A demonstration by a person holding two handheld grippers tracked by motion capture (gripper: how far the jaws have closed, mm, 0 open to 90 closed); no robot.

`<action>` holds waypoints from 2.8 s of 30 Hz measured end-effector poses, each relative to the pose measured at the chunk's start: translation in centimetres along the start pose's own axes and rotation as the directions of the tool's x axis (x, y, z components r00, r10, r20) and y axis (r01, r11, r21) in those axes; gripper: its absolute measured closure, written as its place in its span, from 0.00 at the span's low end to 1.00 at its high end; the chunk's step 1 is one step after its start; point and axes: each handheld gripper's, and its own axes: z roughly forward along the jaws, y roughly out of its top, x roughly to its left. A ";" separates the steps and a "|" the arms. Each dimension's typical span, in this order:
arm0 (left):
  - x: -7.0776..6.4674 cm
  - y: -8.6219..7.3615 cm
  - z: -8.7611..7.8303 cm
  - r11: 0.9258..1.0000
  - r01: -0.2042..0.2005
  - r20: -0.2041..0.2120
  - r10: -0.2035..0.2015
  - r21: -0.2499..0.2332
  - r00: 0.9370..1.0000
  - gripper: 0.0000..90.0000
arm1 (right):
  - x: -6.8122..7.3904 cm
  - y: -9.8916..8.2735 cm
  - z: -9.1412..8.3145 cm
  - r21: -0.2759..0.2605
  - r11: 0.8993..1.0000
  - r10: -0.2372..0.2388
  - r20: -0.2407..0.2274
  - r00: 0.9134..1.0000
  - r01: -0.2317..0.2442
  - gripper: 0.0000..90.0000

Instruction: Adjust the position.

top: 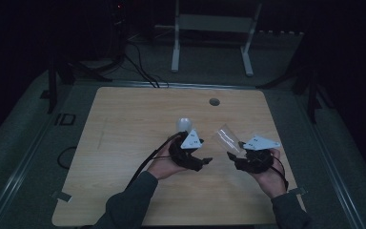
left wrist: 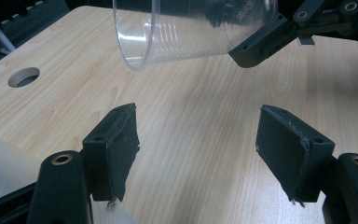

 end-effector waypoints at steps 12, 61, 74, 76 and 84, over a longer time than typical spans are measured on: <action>0.1 0.2 -0.2 0.999 0.030 -0.008 -0.030 -0.022 1.000 0.33 | 0.5 -0.2 0.2 -0.072 0.996 0.057 0.021 0.998 -0.055 0.46; 0.7 1.7 -0.2 0.950 0.255 0.038 -0.252 -0.181 0.967 0.38 | 2.5 -0.9 -0.2 -0.283 0.954 0.149 0.147 0.978 -0.103 0.46; 0.8 2.3 -0.1 0.929 0.301 0.084 -0.289 -0.215 0.954 0.36 | 2.7 -1.2 -0.3 -0.321 0.942 0.164 0.178 0.970 -0.101 0.46; 0.8 2.4 -0.1 0.927 0.303 0.098 -0.288 -0.221 0.952 0.34 | 2.8 -1.2 -0.3 -0.326 0.940 0.164 0.182 0.970 -0.098 0.46; 0.7 2.8 -0.1 0.915 0.329 0.120 -0.309 -0.233 0.944 0.27 | 2.9 -1.3 -0.1 -0.339 0.935 0.172 0.183 0.968 -0.102 0.46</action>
